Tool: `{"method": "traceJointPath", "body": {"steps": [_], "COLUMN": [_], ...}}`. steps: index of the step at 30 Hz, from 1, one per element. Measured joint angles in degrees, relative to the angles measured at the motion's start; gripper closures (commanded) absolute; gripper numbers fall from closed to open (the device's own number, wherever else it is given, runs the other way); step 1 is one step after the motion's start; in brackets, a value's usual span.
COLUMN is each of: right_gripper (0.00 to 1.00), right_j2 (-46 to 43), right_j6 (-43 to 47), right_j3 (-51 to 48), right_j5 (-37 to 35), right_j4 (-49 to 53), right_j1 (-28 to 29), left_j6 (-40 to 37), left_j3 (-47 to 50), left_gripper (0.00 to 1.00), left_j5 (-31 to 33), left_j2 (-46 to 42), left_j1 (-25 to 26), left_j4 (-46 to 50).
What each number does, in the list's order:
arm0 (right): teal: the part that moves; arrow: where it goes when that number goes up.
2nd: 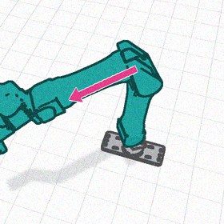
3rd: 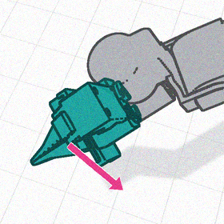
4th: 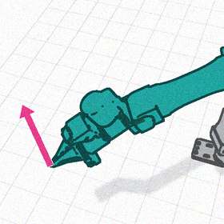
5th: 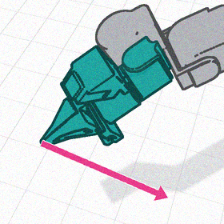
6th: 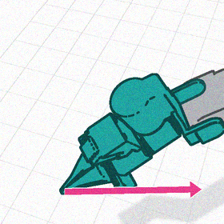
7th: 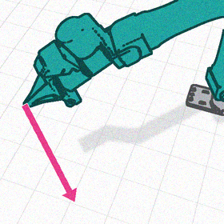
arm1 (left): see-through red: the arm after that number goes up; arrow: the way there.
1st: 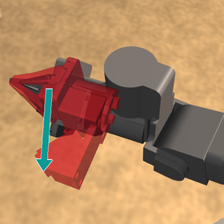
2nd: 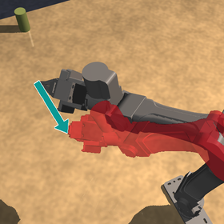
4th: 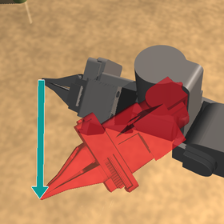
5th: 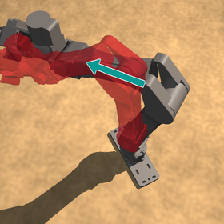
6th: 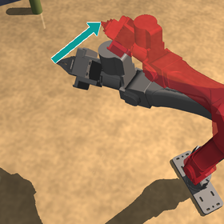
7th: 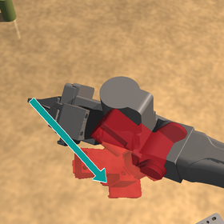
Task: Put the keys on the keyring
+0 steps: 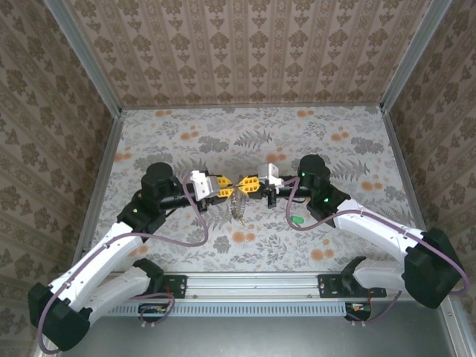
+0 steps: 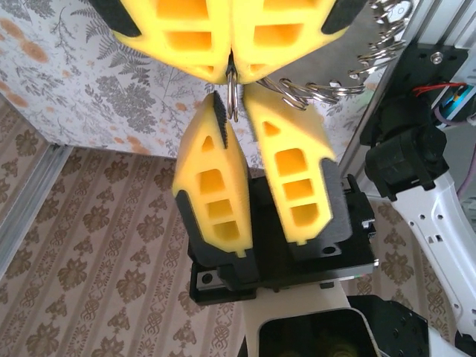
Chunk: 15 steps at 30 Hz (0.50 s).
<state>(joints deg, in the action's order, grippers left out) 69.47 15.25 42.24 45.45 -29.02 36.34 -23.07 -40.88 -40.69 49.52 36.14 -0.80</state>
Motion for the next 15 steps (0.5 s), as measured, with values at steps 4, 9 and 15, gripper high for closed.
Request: {"method": "traceJointPath", "body": {"steps": [4, 9, 15], "right_gripper": [1.0, 1.0, 1.0], "right_j2": [0.0, 0.0, 0.0], "right_j6": [0.2, 0.2, 0.3], "right_j3": [0.0, 0.0, -0.2], "right_j5": [-0.7, -3.4, -7.0], "right_j4": [0.4, 0.5, 0.5], "right_j1": [0.1, 0.3, 1.3], "left_j6": [-1.4, -2.5, -2.7], "left_j3": [-0.7, -1.4, -1.7], "left_gripper": [1.0, 0.97, 0.97], "left_j5": [1.3, 4.0, 7.1], "left_j2": [0.4, 1.3, 1.7], "left_j1": [0.7, 1.4, 2.1], "left_j4": [1.5, 2.1, 2.1]}}
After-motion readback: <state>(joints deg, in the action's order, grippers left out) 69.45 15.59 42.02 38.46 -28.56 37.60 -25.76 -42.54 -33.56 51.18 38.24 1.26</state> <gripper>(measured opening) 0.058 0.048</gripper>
